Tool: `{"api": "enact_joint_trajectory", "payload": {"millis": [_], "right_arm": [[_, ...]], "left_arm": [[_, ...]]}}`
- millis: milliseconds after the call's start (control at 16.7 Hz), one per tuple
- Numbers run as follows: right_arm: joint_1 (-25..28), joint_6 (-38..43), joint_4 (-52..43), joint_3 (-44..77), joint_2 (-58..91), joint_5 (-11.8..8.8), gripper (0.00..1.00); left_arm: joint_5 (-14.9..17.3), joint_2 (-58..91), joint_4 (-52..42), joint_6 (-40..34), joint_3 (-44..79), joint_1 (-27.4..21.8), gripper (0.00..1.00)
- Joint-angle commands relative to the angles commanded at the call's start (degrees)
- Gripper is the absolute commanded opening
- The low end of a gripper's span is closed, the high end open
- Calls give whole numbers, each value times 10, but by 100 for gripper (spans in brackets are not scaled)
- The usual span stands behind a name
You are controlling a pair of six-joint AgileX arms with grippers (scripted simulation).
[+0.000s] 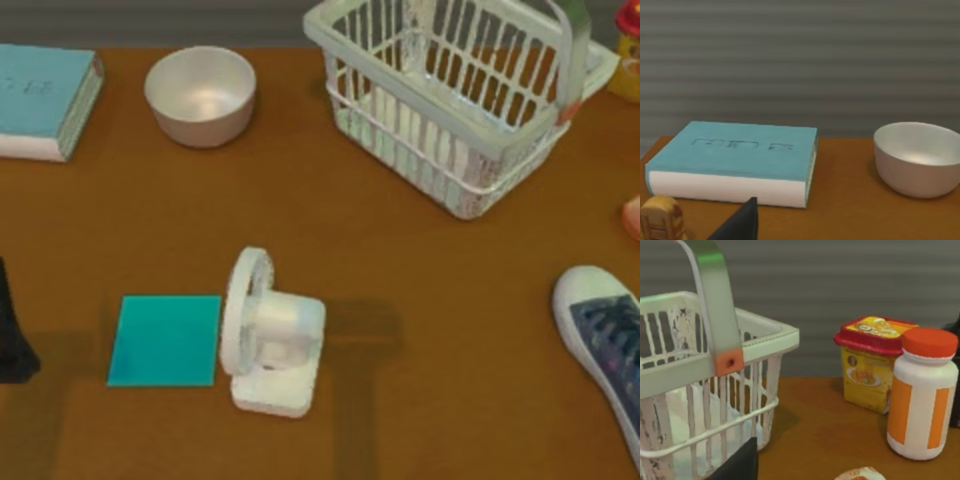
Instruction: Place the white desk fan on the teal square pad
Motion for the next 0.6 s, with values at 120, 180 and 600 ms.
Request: {"api": "enact_joint_trajectory", "payload": {"millis": [120,180,600], "right_arm": [[0,0,0,0,0,0,100],[0,0,0,0,0,0,100],[0,0,0,0,0,0,100]], "left_arm": [[0,0,0,0,0,0,100],[0,6,-6,-1,5,-3,100],[-2,212,-178,-45,187,-76,100]]}}
